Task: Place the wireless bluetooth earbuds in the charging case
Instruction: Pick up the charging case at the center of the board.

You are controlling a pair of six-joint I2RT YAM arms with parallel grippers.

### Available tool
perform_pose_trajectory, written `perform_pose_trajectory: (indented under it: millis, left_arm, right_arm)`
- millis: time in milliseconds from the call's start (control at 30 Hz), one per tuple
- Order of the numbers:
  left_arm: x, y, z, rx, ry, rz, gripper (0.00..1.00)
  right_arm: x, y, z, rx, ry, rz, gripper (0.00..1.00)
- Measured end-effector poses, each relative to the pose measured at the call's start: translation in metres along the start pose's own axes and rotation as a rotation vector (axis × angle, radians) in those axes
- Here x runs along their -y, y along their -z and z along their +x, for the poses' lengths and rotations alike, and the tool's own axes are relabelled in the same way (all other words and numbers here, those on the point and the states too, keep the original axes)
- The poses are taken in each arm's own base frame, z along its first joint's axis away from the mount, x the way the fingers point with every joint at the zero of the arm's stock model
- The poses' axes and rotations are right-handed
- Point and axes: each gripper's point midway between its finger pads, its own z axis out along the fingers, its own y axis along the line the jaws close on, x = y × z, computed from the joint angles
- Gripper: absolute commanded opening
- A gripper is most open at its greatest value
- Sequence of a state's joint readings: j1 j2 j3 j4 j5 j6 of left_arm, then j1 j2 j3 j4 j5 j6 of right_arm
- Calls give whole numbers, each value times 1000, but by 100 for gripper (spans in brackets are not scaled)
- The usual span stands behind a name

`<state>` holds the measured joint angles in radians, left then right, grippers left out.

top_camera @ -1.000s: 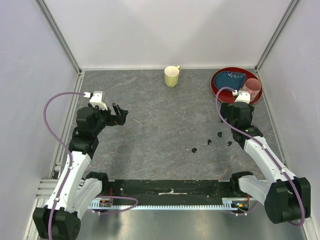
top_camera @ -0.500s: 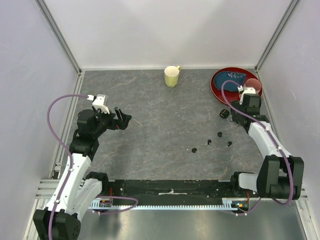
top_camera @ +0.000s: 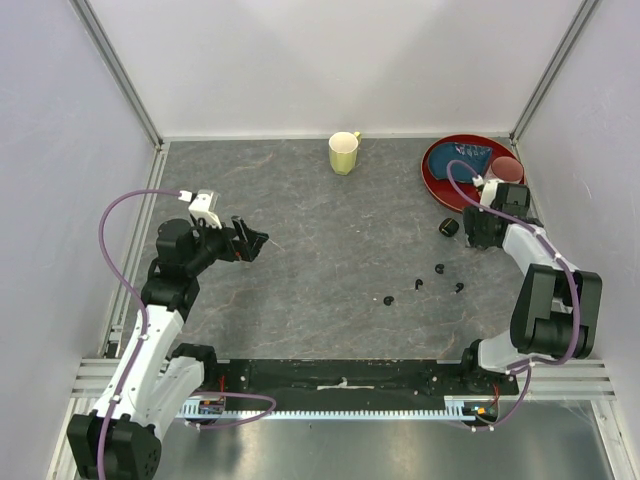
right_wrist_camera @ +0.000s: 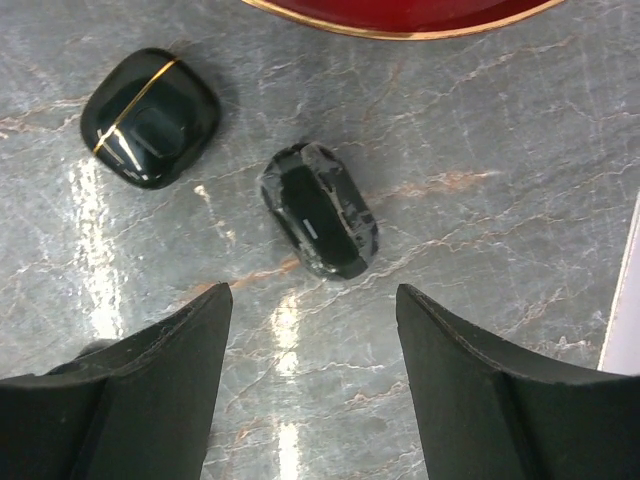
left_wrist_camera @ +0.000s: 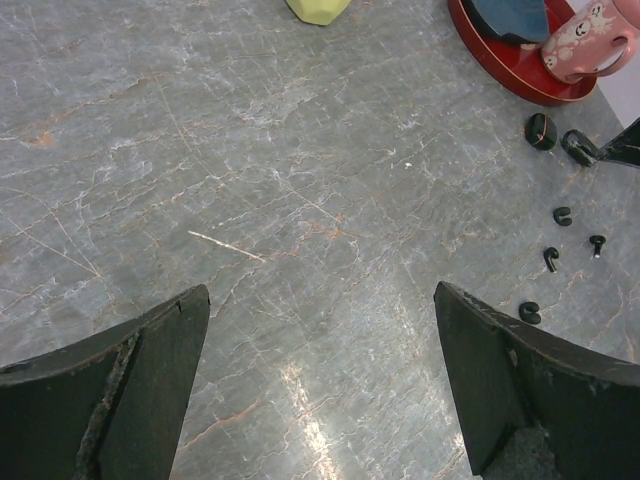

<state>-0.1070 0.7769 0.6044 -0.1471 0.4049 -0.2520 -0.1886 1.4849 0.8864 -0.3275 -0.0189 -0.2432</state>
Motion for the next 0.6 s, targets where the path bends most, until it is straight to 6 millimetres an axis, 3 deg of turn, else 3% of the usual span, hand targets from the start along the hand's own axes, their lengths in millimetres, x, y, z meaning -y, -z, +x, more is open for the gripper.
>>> perform_pose_trajectory:
  millis: [200, 600]
  left_arm:
    - [0, 0, 1, -1, 1, -1, 100]
    - [0, 0, 1, -2, 1, 3, 100]
  right_arm:
    - [8, -5, -7, 3, -10, -4, 74]
    - [13, -28, -3, -43, -35, -42, 71]
